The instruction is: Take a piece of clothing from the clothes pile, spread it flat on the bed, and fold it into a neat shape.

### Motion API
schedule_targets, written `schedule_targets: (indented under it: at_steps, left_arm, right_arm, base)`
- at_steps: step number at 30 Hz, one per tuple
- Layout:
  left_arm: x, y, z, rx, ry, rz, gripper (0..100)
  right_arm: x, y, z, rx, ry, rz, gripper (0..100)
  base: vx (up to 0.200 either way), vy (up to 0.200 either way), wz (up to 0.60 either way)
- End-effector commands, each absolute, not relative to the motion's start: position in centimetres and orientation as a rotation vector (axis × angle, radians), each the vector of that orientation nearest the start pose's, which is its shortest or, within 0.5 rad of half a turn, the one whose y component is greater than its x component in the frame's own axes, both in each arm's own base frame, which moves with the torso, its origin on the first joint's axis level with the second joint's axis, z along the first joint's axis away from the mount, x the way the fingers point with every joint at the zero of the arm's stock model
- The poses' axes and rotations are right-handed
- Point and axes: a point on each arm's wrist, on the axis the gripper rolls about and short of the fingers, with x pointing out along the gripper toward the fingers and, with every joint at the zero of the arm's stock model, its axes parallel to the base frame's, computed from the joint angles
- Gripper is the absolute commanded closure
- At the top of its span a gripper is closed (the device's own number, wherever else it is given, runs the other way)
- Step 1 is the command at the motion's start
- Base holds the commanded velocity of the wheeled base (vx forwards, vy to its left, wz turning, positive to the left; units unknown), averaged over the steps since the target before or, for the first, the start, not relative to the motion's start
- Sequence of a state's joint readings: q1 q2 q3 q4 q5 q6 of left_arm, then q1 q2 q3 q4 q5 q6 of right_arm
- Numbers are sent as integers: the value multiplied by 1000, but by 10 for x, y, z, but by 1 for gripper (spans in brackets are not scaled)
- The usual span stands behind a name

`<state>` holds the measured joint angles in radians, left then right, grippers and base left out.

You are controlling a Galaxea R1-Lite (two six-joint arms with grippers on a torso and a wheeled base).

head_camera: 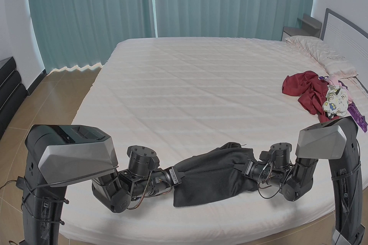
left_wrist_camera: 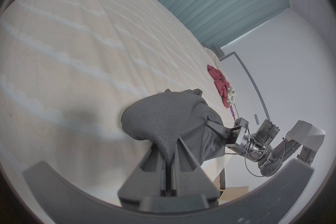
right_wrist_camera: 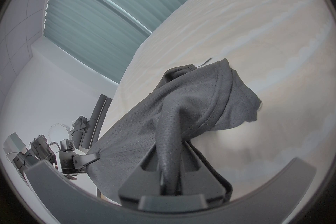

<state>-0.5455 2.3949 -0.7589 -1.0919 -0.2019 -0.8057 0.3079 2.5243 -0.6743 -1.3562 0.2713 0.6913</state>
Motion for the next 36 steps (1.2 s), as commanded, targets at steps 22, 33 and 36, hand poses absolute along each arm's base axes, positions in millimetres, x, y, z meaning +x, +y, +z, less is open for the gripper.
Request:
schedule_targets:
  at_steps: [22, 33, 36]
  left_arm:
    - [338, -159, -17, -709, 738, -380, 0]
    - [346, -162, -29, -703, 735, -372, 0]
    - [347, -163, -32, -697, 738, -371, 0]
  right_arm:
    - [315, 70, -45, 580, 680, 376, 0]
    - [290, 66, -58, 473, 778, 516, 0]
    - [287, 67, -62, 447, 792, 526, 0]
  base:
    - [0, 0, 0]
    - [0, 0, 0]
    - [0, 0, 0]
